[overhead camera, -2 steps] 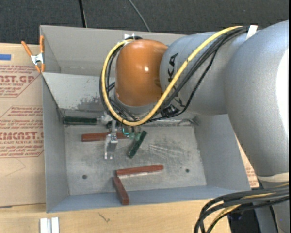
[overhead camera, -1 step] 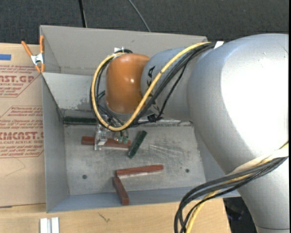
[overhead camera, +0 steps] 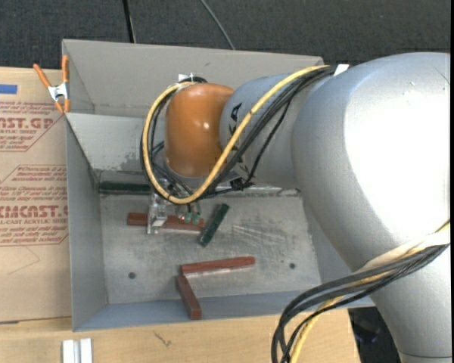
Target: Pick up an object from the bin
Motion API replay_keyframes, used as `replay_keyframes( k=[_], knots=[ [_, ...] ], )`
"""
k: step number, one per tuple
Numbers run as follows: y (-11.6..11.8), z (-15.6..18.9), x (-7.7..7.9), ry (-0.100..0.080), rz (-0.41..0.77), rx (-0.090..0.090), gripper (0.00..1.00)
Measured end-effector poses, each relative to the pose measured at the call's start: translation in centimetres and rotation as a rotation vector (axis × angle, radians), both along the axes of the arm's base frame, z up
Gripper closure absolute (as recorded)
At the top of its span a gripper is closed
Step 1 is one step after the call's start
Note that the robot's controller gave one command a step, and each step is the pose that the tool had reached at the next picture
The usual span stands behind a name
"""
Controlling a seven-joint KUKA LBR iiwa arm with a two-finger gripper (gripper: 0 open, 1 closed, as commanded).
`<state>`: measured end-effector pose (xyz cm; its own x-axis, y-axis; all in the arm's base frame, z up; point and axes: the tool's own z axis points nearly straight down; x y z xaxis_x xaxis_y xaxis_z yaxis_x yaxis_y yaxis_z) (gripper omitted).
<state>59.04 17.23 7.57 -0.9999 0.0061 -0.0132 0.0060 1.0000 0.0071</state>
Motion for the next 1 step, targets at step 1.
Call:
replay_keyframes(
  k=[1],
  knots=[
    [0.11,14.17,-0.82,0.009,0.143,-0.007,1.0]
  ],
)
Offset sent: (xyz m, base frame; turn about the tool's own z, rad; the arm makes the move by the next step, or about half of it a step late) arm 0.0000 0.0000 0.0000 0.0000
